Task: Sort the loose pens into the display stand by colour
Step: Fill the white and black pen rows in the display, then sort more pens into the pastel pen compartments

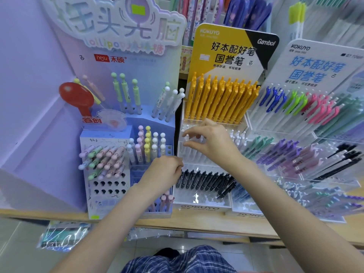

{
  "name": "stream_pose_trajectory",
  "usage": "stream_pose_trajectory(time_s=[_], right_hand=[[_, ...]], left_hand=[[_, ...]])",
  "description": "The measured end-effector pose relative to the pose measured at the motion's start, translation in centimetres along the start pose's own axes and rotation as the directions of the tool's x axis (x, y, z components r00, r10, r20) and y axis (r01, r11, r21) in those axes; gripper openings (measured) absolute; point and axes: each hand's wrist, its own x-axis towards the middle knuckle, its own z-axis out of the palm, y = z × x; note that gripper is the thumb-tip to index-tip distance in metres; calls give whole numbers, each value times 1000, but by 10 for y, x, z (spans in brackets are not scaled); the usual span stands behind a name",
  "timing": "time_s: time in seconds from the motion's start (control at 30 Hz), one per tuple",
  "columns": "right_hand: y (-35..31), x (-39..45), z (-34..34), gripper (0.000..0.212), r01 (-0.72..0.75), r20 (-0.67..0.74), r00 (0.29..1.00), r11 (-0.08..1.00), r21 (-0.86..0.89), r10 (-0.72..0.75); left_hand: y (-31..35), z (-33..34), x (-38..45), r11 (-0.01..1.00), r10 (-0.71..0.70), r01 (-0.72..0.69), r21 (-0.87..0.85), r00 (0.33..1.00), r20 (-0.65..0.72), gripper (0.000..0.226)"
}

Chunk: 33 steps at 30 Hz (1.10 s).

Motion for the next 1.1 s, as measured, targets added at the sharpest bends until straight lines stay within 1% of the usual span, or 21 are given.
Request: stream_pose_trajectory(time_s=[0.07, 0.1, 0.2, 0.27, 0.33, 0.4, 0.57, 0.67, 0.7, 0.73, 0.77, 0.83, 0.93, 1.03, 1.1], right_hand=[[6, 5, 3, 22, -69, -1, 998, 997, 29, 69], [7, 8, 5, 21, -80, 2, 997, 996, 34, 80], [8, 13, 13, 19, -20, -6, 1000, 999, -35, 20], [9, 19, 13, 21, -72, -4, 997, 996, -51, 72], [12, 24, 11, 22, -127, 42, 990, 988, -85, 131], [14, 24, 10, 22, -146, 81, 984, 979, -139, 158], [11, 21, 16, 22, -204, 71, 974, 968, -148, 216], [10, 15, 7, 31, -190, 114, 972, 973, -134, 206], [9, 9, 0, 36, -181, 85, 978, 979, -90, 189], [8, 2, -10, 37, -182, 17, 983, 982, -49, 183], [10, -9, -23, 34, -197, -72, 978, 980, -24, 195], [26, -37, -54, 24, -270, -209, 942, 963, -9, 262], [69, -93, -100, 16, -429, -290, 862, 903, 20, 416], [115, -158, -135, 15, -556, -395, 741, 826, 93, 543], [149, -203, -159, 15, -637, -431, 647, 756, 149, 629]], left_hand=[[1, 0, 0, 1000, 0, 0, -1, 1000, -5, 29], [0, 0, 0, 1000, 0, 0, -3, 1000, -9, 29], [1, 0, -1, 1000, -3, 3, -16, 1000, -12, 30], [1, -1, -1, 1000, -6, 6, -20, 1000, -15, 29], [2, -1, -2, 1000, -7, 7, -22, 1000, -20, 29], [2, -1, -2, 1000, -5, 5, -19, 1000, -23, 29], [2, 0, -2, 1000, 11, -11, -1, 999, -38, 29], [1, 1, -2, 1000, 10, -10, -14, 1000, -14, 28], [3, 0, -2, 1000, 5, -5, -14, 1000, -9, 28], [6, -2, -1, 1000, -1, 1, -4, 1000, -16, 30], [12, -3, 0, 1000, 0, 0, 7, 999, -40, 31], [32, -5, 3, 999, 43, -47, -23, 989, -138, 33], [76, 3, 14, 975, 187, -211, -69, 950, -251, 29], [124, 31, 31, 925, 337, -372, -81, 900, -276, 26], [163, 57, 45, 888, 421, -453, -80, 870, -258, 27]])
